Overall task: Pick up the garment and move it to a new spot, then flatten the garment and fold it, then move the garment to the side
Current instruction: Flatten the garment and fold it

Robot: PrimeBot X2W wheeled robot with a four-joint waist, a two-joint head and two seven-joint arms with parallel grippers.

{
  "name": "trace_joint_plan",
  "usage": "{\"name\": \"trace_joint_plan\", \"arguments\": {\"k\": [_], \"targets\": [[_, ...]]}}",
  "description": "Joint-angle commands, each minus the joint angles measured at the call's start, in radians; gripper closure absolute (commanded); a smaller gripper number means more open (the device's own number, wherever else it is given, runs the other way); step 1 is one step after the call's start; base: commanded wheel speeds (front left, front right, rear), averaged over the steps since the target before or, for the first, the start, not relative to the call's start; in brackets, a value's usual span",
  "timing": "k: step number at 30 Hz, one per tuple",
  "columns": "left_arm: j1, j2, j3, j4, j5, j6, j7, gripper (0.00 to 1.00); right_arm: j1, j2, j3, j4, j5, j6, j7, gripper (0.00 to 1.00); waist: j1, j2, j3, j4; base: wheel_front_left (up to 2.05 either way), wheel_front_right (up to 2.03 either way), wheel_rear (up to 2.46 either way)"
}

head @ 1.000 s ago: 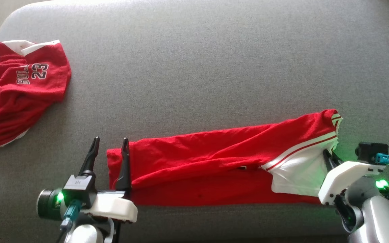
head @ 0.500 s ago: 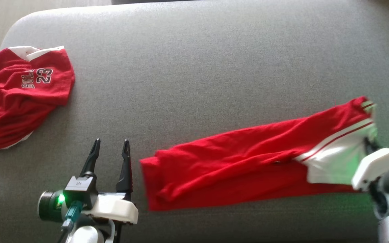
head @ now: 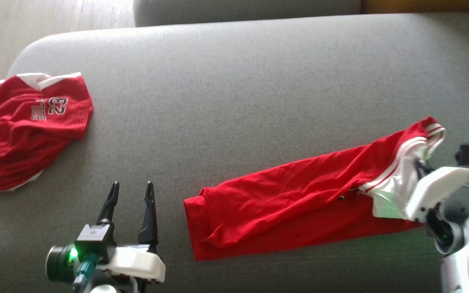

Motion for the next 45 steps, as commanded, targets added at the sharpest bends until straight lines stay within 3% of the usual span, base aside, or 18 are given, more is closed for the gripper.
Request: {"name": "trace_joint_plan", "arguments": {"k": [1,10,17,25,45], "targets": [[-0.022,-0.002,0.034,-0.029,-0.006,0.007,-0.012,0.00,-0.008,0.000,0.042,-0.062,0.028,0.000,0.023,1.00,0.0000,0.0000,-0.021,-0.016,0.00,0.00,0.00],[-0.003,-0.002,0.030,-0.028,-0.022,0.019,-0.012,0.00,0.086,0.036,0.181,-0.319,0.250,0.000,0.256,1.00,0.0000,0.0000,-0.062,-0.038,0.00,0.00,0.00],[0.004,-0.002,0.021,-0.029,-0.029,0.023,-0.012,0.00,0.160,0.037,0.291,-0.366,0.557,0.000,0.267,1.00,0.0000,0.0000,-0.073,-0.020,0.00,0.00,0.00],[0.010,-0.002,0.016,-0.027,-0.027,0.024,-0.012,0.00,0.178,0.037,0.493,-0.289,0.763,0.000,0.150,1.00,0.0000,0.0000,-0.081,0.014,0.00,0.00,0.00],[-0.017,-0.002,-0.020,-0.012,-0.043,0.027,-0.012,0.00,-0.042,0.037,0.800,0.043,0.950,0.000,-0.121,1.00,0.0000,0.0000,-0.015,0.135,0.00,0.00,0.00]]}}
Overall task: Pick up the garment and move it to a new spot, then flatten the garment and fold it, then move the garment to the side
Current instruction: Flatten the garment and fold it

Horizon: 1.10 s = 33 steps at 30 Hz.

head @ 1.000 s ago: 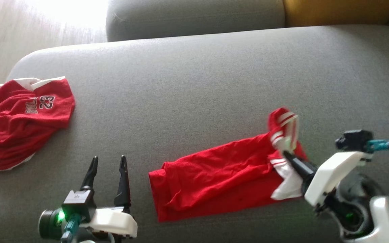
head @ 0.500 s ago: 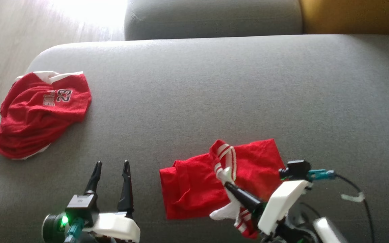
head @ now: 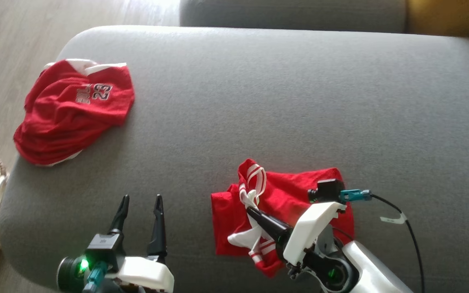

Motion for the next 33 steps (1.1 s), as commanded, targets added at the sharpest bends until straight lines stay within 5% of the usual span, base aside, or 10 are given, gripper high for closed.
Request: {"name": "trace_joint_plan", "arguments": {"k": [1,4,6,22,33], "targets": [[-0.053,-0.003,0.022,-0.027,-0.005,0.005,-0.012,0.00,-0.047,0.008,0.030,-0.007,0.014,0.000,-0.019,1.00,0.0000,0.0000,0.011,0.015,0.00,0.00,0.00],[-0.058,-0.003,0.019,-0.025,-0.007,0.005,-0.012,0.00,-0.075,0.008,0.066,0.054,0.013,0.000,-0.040,0.98,0.0000,0.0000,0.018,0.026,0.00,0.00,0.00],[-0.060,-0.003,0.018,-0.024,-0.007,0.005,-0.012,0.00,-0.089,0.008,0.084,0.081,0.028,0.000,-0.058,0.00,0.0000,0.0000,0.021,0.031,0.00,0.00,0.00],[-0.066,-0.003,0.004,-0.010,-0.012,0.003,-0.012,0.00,-0.191,0.008,0.305,0.131,0.277,0.000,-0.192,0.00,0.0000,0.0000,0.033,0.037,0.00,0.00,0.00],[-0.060,-0.003,0.009,-0.003,-0.005,0.001,-0.012,0.00,-0.321,0.008,0.406,0.194,0.303,0.000,-0.338,0.00,0.0000,0.0000,0.008,0.031,0.00,0.00,0.00]]}}
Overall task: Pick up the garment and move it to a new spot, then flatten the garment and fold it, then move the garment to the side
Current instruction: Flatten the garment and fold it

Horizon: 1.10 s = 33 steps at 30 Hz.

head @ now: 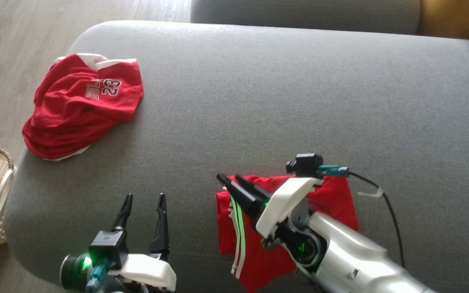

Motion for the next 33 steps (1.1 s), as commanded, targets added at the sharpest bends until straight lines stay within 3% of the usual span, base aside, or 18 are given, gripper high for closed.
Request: {"name": "trace_joint_plan", "arguments": {"k": [1,6,10,16,19,23,28,33], "targets": [[-0.036,-0.003,0.033,-0.029,0.004,0.003,-0.012,0.00,-0.029,0.015,-0.002,-0.019,-0.015,0.000,-0.022,0.00,0.0000,0.0000,-0.009,-0.009,0.00,0.00,0.00],[-0.026,-0.003,0.059,-0.054,0.011,0.003,-0.012,0.00,-0.065,-0.021,-0.044,0.028,-0.151,0.000,-0.128,0.00,0.0000,0.0000,-0.038,-0.044,0.00,0.00,0.00],[-0.022,-0.003,0.091,-0.089,0.019,0.005,-0.012,0.00,-0.076,-0.140,-0.124,0.024,-0.407,0.000,-0.178,0.00,0.0000,0.0000,-0.051,-0.085,0.00,0.00,0.00],[-0.023,-0.003,0.123,-0.131,0.017,0.007,-0.012,0.00,0.061,-0.218,-0.468,-0.150,-0.779,0.000,-0.183,0.00,0.0000,0.0000,-0.055,-0.115,0.00,0.00,0.00],[-0.019,-0.003,0.133,-0.141,0.021,0.005,-0.012,0.00,0.192,-0.183,-0.638,-0.263,-0.938,0.000,-0.183,0.00,0.0000,0.0000,-0.060,-0.123,0.00,0.00,0.00],[-0.007,-0.003,0.143,-0.150,0.025,0.002,-0.012,0.00,0.342,-0.115,-0.788,-0.411,-1.117,0.000,-0.183,0.00,0.0000,0.0000,-0.067,-0.131,0.00,0.00,0.00],[0.021,-0.003,0.138,-0.160,0.037,0.000,-0.012,0.00,0.476,-0.049,-0.871,-0.543,-1.274,0.000,-0.183,0.00,0.0000,0.0000,-0.075,-0.134,0.00,0.00,0.00],[0.044,-0.003,0.128,-0.164,0.038,0.007,-0.012,0.00,0.549,-0.008,-0.903,-0.595,-1.319,0.000,-0.183,0.00,0.0000,0.0000,-0.076,-0.132,0.00,0.00,0.00]]}}
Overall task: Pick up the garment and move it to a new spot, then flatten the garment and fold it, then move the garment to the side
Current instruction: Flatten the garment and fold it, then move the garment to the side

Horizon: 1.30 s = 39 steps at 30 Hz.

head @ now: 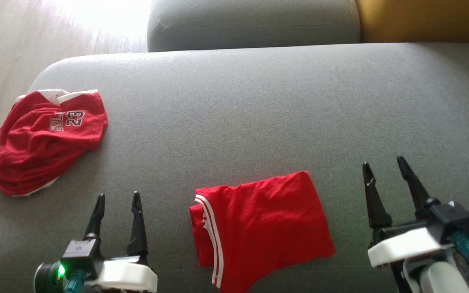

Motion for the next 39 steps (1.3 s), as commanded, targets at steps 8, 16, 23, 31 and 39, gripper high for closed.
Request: {"name": "trace_joint_plan", "arguments": {"k": [8,16,23,31,39], "targets": [[-0.015,-0.003,0.024,-0.038,0.012,0.002,-0.012,0.00,0.007,0.018,-0.003,-0.052,-0.015,0.000,-0.009,0.00,0.0000,0.0000,0.004,0.010,0.00,0.00,0.00],[-0.019,-0.003,0.022,-0.030,0.009,0.001,-0.012,0.00,0.009,0.023,-0.015,-0.037,-0.022,0.000,-0.009,0.00,0.0000,0.0000,0.005,0.014,0.00,0.00,0.00],[-0.018,-0.003,0.019,-0.025,0.008,-0.001,-0.012,0.00,0.008,0.024,-0.016,-0.017,-0.014,0.000,-0.009,0.00,0.0000,0.0000,0.007,0.011,0.00,0.00,0.00],[-0.020,-0.003,0.014,-0.018,0.008,-0.007,-0.012,0.00,0.003,0.024,-0.021,0.009,-0.007,0.000,-0.009,0.00,0.0000,0.0000,0.013,0.008,0.00,0.00,0.00],[-0.042,-0.003,0.004,-0.006,0.007,-0.011,-0.012,0.00,-0.045,0.024,0.073,0.086,0.079,0.000,0.073,0.00,0.0000,0.0000,0.043,0.013,0.00,0.00,0.00]]}}
